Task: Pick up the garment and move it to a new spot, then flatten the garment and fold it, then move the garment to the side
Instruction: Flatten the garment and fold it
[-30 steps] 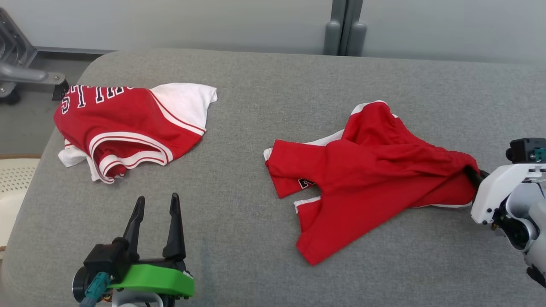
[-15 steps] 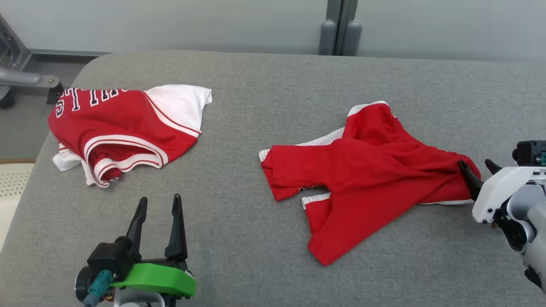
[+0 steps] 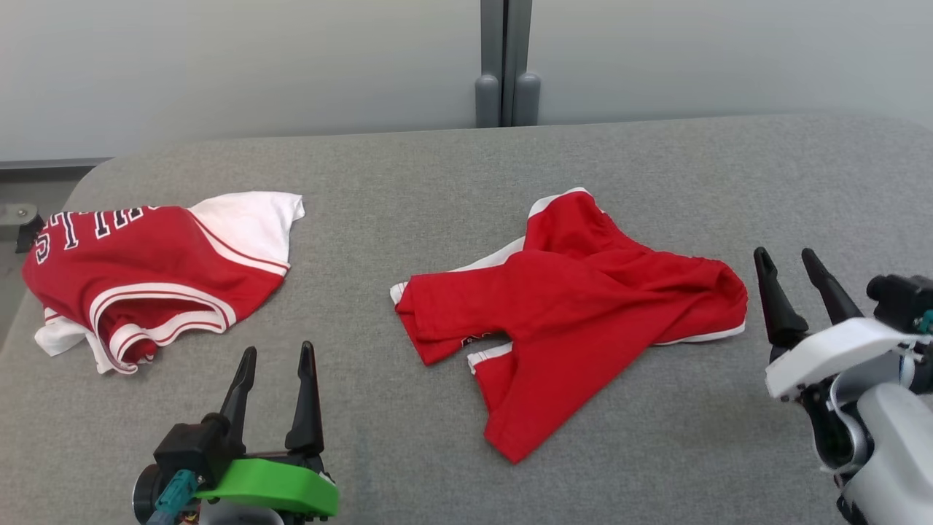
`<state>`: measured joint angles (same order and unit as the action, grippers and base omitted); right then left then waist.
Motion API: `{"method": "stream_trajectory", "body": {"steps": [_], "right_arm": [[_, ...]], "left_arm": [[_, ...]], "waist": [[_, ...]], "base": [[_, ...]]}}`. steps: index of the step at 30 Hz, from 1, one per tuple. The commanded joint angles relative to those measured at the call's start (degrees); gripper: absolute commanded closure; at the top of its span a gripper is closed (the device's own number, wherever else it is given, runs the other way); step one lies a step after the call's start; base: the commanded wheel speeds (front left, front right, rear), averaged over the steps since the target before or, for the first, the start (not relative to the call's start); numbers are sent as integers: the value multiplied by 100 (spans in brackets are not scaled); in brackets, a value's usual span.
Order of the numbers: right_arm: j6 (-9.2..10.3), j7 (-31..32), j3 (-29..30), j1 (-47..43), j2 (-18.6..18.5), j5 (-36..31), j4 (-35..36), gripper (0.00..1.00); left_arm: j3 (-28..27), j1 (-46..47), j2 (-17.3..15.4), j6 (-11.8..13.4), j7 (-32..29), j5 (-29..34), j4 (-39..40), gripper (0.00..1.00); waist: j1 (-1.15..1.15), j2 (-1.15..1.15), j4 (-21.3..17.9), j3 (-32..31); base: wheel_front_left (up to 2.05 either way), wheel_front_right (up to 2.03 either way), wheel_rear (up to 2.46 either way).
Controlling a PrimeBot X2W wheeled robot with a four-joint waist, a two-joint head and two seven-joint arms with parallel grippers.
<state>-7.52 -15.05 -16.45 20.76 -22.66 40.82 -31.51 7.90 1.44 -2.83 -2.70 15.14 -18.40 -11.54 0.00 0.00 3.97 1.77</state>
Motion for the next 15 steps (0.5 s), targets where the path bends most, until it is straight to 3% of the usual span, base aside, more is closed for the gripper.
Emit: {"method": "stream_trajectory", "body": {"steps": [1,7,15], "right_arm": [[6,-12,251,-377,214,-302,252,0],[6,-15,823,-1042,848,-1173,1000,0],[6,-16,876,-1078,1051,-1512,1209,0]], "left_arm": [[4,-44,-14,6,1,-42,-16,0],[36,47,-15,-36,2,27,-77,0],[74,172,-16,-85,2,64,-211,0]], "waist": [[0,0,-74,-31],[0,0,-179,0],[0,0,-307,36]], "base": [[0,0,0],[0,0,0],[0,0,0]]}}
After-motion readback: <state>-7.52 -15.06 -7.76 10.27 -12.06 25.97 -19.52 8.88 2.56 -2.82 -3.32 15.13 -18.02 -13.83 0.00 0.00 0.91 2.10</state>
